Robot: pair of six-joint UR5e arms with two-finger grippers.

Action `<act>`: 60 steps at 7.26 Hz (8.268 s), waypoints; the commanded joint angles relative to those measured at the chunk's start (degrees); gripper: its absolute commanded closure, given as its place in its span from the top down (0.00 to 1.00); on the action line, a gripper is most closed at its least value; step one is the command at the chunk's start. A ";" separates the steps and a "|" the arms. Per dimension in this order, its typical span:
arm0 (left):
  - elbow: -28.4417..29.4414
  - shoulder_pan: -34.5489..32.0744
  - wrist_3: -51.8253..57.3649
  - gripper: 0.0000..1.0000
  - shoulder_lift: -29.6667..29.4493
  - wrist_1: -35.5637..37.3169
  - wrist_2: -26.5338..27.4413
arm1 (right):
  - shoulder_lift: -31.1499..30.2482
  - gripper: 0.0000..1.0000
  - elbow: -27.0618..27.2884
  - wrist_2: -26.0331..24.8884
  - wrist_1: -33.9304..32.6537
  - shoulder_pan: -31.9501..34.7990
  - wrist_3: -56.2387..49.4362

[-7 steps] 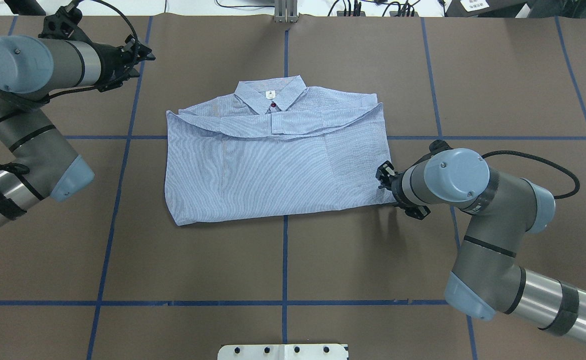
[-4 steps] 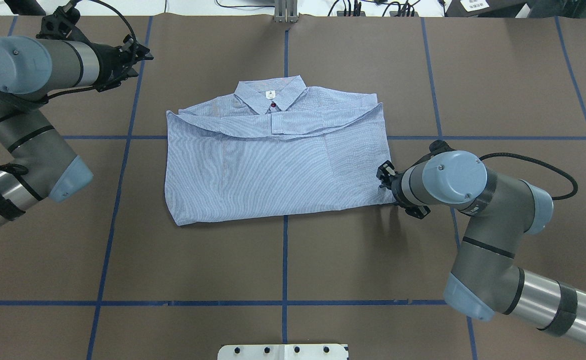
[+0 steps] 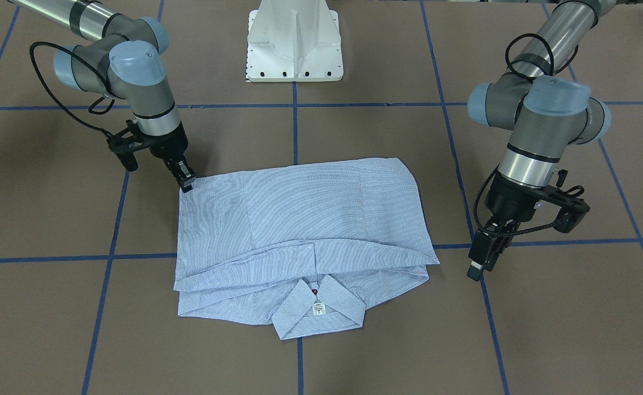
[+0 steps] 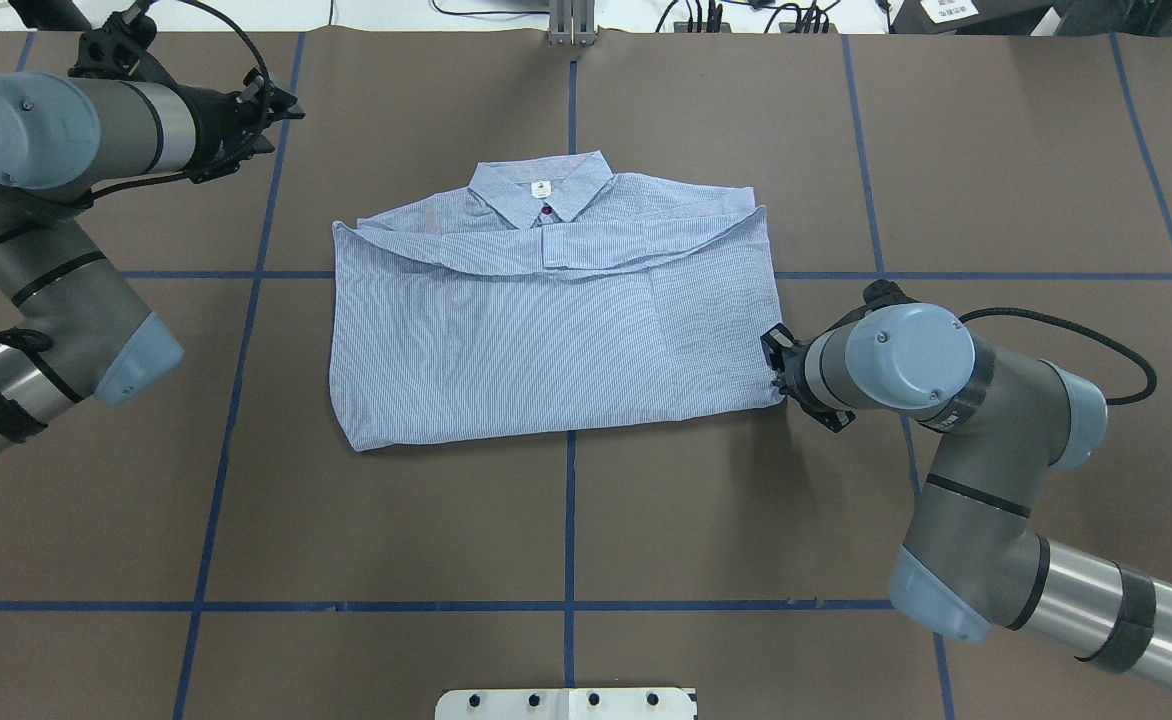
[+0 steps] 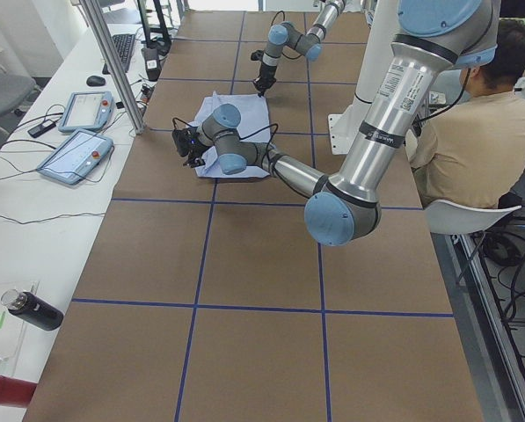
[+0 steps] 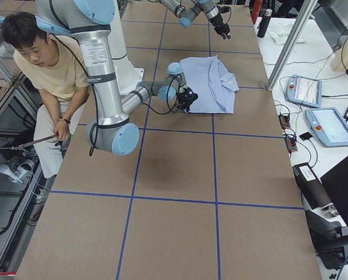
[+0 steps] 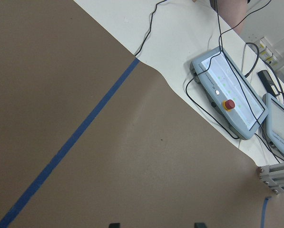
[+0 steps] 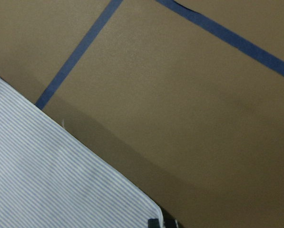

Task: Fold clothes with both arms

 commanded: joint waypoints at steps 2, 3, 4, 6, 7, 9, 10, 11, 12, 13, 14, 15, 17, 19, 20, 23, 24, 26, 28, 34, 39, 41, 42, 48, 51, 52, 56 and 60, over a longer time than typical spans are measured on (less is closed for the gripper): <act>-0.95 -0.12 -0.09 0.61 0.25 0.10 -0.08 | -2.73 0.00 4.65 0.54 -0.41 0.17 0.00; -2.35 -0.03 -0.09 0.61 0.51 0.10 -0.35 | -7.10 0.00 10.34 0.98 -0.67 -2.18 0.00; -3.58 0.06 -0.17 0.61 0.78 0.97 -0.61 | -11.06 0.00 15.62 1.07 -0.76 -5.95 0.00; -5.52 0.76 -1.05 0.60 0.69 1.07 -1.22 | -12.60 0.00 23.90 6.58 -7.22 -14.90 0.96; -7.53 1.63 -1.14 0.61 1.82 1.07 -3.66 | -12.51 0.00 26.37 6.78 -12.40 -23.04 0.97; -8.96 5.49 -1.14 0.61 3.33 1.07 -3.78 | -12.68 0.43 29.12 6.35 -16.14 -33.27 1.92; -9.74 5.59 -1.49 0.61 3.42 1.07 -3.95 | -12.77 0.99 28.86 3.91 -16.23 -36.54 7.94; -11.40 8.47 -6.02 0.61 3.85 1.15 -3.95 | -12.60 1.00 28.94 1.45 -16.23 -36.57 10.08; -15.51 12.76 -9.02 0.62 6.90 1.59 -3.52 | -12.42 1.00 29.21 1.34 -16.23 -33.35 10.11; -18.59 17.59 -12.88 0.65 8.93 3.59 -1.08 | -11.64 1.00 29.12 1.25 -16.23 -27.32 10.11; -21.50 22.25 -16.75 0.66 8.95 10.84 1.91 | -7.98 1.00 27.55 1.51 -16.23 -19.34 9.76; -23.79 27.52 -19.22 0.69 9.48 15.26 4.37 | -6.29 1.00 25.71 1.34 -15.80 -13.08 8.80; -23.81 34.31 -26.79 0.71 10.97 15.74 7.99 | -1.37 1.00 17.91 1.78 -15.35 -2.51 -1.68; -23.55 37.05 -30.31 0.71 11.42 15.66 8.09 | -0.47 1.00 14.45 3.35 -15.44 2.61 -7.37; -23.29 37.15 -30.32 0.71 10.89 15.66 8.00 | -0.38 1.00 13.92 3.53 -15.44 2.54 -7.56; -23.02 37.24 -29.88 0.68 10.62 15.66 7.91 | -0.56 1.00 13.65 4.32 -15.44 2.71 -7.74; -22.93 37.24 -30.14 0.68 10.62 15.57 8.00 | -0.47 1.00 13.74 4.32 -15.44 2.71 -7.74; -22.50 37.24 -30.15 0.68 10.36 15.48 8.17 | -0.56 1.00 13.65 4.41 -15.44 2.63 -7.65; -21.88 37.24 -30.15 0.68 9.66 15.30 9.23 | -0.56 1.00 13.65 4.32 -15.44 2.63 -7.65; -19.50 36.89 -30.23 0.37 8.16 15.22 9.23 | -0.38 1.00 12.60 4.24 -15.35 1.92 -7.56; -19.24 30.41 -22.82 0.00 5.90 15.65 9.23 | -0.12 1.00 12.60 4.24 -15.27 1.49 -7.30; -11.30 20.50 -13.57 0.00 -0.33 15.13 8.62 | 0.15 1.00 12.68 4.24 -15.35 0.96 -7.12; -1.50 16.36 -8.84 0.00 -5.93 12.08 8.62 | 0.32 1.00 12.86 4.24 -15.27 0.61 -6.77; 22.29 8.59 0.79 0.82 -18.41 -5.26 2.58 | 8.73 1.00 8.05 3.01 -14.83 -2.11 -6.94; 1.64 0.96 5.08 0.82 -3.40 -3.95 -10.87 | 15.49 1.00 -2.48 -9.54 -1.19 -10.01 -7.12; -1.54 -1.06 7.19 0.82 0.04 -3.94 -13.07 | 18.22 1.00 -4.78 -9.30 -4.25 -11.86 -7.90; -3.86 -2.75 7.91 0.82 3.67 -3.94 -14.85 | 23.87 1.00 -5.50 -4.29 -21.84 -14.50 -42.56; -3.95 -3.11 9.93 0.82 4.91 -4.12 -14.94 | 27.39 1.00 -8.41 -4.29 -29.20 -16.27 -56.39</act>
